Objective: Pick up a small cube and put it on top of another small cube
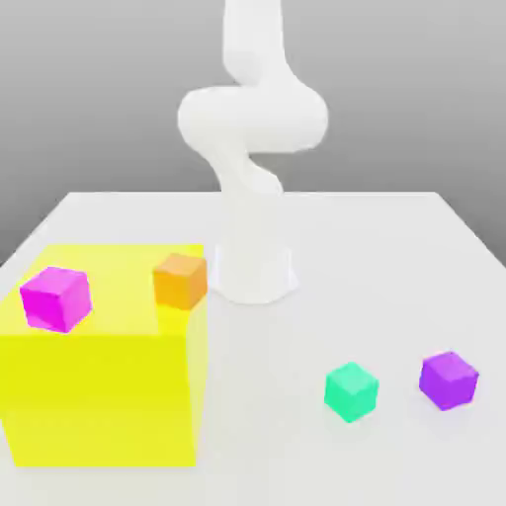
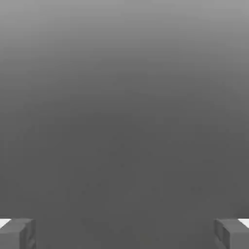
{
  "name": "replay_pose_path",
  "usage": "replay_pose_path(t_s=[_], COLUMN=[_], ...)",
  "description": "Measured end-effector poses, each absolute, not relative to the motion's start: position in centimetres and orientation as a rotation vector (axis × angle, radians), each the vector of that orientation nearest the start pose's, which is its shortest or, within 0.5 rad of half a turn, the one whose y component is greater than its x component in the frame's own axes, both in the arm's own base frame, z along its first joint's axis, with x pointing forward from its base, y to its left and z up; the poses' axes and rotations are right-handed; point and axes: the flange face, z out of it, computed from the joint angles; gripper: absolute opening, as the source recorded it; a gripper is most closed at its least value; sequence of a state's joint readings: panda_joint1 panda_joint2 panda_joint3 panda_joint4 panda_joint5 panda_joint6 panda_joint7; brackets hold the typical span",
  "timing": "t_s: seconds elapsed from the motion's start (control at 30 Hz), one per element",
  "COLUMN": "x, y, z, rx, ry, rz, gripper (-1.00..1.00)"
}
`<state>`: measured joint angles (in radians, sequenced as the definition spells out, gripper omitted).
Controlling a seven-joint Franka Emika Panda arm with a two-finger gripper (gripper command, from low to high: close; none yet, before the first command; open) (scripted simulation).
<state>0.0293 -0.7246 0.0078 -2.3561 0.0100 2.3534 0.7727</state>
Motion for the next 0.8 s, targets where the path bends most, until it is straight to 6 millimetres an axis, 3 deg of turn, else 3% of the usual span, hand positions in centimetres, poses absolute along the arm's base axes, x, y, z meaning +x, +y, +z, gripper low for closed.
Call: replay_pose_path(t_s=[0.13, 0.3, 0.43, 0.6, 0.67, 0.8], x=[41.6, 42.8, 40.8, 34.8, 33.5, 33.2], y=[4.8, 8.9, 11.8, 14.2, 14.1, 14.1], z=[56.2, 43.7, 33.6, 22.2, 19.5, 15.6], rx=[-2.669, -2.836, -2.961, -3.101, -3.122, -3.127], ry=[0.865, 0.707, 0.559, 0.334, 0.304, 0.294], rz=[-0.753, -0.524, -0.327, -0.066, -0.017, -0.001], gripper=[0.0, 0.0, 0.0, 0.0, 0.0, 0.0])
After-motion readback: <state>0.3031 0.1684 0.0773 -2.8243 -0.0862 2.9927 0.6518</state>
